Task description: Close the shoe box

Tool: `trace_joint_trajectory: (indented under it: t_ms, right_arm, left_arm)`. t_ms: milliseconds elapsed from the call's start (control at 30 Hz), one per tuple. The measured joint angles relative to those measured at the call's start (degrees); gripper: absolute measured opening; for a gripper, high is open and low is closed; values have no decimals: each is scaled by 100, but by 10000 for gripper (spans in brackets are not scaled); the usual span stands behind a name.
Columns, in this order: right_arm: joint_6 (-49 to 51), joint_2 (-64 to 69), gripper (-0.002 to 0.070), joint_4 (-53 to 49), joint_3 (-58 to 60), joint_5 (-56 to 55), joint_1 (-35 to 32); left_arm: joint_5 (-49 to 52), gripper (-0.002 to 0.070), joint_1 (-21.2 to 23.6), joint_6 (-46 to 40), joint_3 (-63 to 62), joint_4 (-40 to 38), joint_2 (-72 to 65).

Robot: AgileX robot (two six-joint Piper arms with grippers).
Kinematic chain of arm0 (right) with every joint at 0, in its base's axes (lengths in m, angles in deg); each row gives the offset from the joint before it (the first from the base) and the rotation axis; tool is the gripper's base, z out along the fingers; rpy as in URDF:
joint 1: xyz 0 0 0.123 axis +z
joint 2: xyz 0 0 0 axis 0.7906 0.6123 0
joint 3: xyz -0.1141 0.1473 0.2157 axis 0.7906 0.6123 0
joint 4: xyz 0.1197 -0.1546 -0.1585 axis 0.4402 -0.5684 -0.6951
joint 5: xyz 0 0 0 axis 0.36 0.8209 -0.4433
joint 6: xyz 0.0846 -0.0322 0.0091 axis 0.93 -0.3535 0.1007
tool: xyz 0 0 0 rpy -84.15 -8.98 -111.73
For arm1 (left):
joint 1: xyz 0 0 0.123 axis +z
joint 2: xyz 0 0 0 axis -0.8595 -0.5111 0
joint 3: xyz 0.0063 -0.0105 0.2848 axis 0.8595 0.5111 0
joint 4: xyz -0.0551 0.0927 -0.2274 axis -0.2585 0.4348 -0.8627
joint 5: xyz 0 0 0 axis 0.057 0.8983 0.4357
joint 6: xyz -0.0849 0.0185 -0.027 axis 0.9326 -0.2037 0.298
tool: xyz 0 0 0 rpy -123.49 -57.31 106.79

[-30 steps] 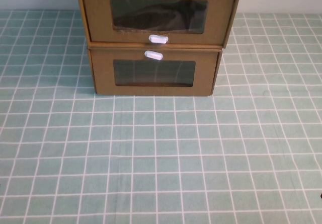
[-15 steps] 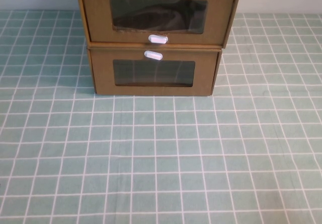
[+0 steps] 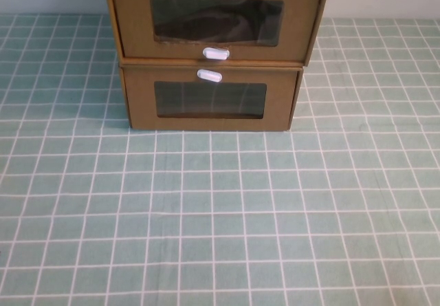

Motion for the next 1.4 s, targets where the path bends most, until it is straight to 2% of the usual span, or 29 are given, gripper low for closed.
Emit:
trace_joint_trajectory:
  t_ms: [600, 800, 900, 967, 1033, 1100, 1267, 1400]
  right_arm:
    - [0, 0, -11, 10, 0, 0, 0]
    - [0, 0, -11, 10, 0, 0, 0]
    - [0, 0, -11, 21, 0, 2, 0]
    - [0, 0, -11, 21, 0, 2, 0]
    - [0, 0, -11, 21, 0, 2, 0]
    - [0, 0, -11, 21, 0, 2, 0]
    - [0, 0, -11, 21, 0, 2, 0]
    - [0, 0, -11, 21, 0, 2, 0]
  left_arm:
    - [0, -5, 0, -24, 0, 0, 0]
    - [-368, -5, 13, -40, 0, 194, 0]
    - [-548, -5, 315, 712, 0, 963, 0]
    - [-472, -5, 679, 1723, 0, 1891, 0]
    - [-193, -5, 994, 2765, 0, 2690, 0]
    - [265, -5, 1206, 3373, 0, 3074, 0]
    - [1381, -5, 1294, 3658, 0, 3337, 0]
    - [1433, -5, 1297, 3681, 0, 3337, 0]
